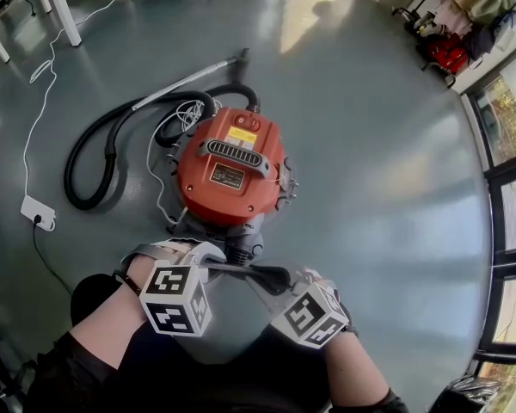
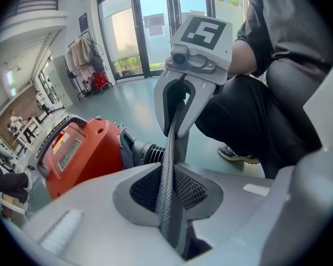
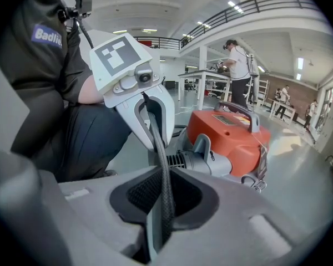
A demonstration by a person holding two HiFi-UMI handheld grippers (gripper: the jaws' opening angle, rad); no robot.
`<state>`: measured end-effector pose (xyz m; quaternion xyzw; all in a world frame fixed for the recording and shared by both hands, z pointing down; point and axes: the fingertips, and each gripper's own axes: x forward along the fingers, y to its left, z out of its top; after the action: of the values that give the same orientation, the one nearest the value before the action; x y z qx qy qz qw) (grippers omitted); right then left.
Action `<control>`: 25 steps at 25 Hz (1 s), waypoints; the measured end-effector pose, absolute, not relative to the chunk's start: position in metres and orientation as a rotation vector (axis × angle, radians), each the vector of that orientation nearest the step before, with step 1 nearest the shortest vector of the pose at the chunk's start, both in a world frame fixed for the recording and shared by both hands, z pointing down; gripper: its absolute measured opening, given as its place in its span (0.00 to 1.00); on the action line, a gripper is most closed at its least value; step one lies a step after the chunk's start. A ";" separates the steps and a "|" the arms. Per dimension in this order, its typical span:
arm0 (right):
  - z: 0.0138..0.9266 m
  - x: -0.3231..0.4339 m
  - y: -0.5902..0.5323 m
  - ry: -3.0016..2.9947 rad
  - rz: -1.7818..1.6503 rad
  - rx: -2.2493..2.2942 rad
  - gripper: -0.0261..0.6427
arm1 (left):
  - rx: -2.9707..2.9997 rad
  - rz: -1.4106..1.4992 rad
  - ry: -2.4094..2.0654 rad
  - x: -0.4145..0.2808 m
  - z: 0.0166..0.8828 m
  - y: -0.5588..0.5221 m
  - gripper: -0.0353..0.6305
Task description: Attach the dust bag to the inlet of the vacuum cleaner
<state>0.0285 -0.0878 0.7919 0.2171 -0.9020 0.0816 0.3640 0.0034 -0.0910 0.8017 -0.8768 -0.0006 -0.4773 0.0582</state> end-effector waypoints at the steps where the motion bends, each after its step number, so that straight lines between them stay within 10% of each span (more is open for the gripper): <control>1: 0.792 0.029 -0.088 -2.323 0.218 0.559 0.10 | -2.664 -1.441 0.001 0.002 0.801 -0.092 0.17; 25: 0.802 0.040 -0.099 -2.323 0.312 0.623 0.10 | -2.739 -1.397 0.005 0.013 0.810 -0.111 0.20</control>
<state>0.0398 -0.0993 0.8023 0.2405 -0.8971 0.1206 0.3505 0.0126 -0.1110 0.8098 -0.8904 0.0017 -0.4540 0.0336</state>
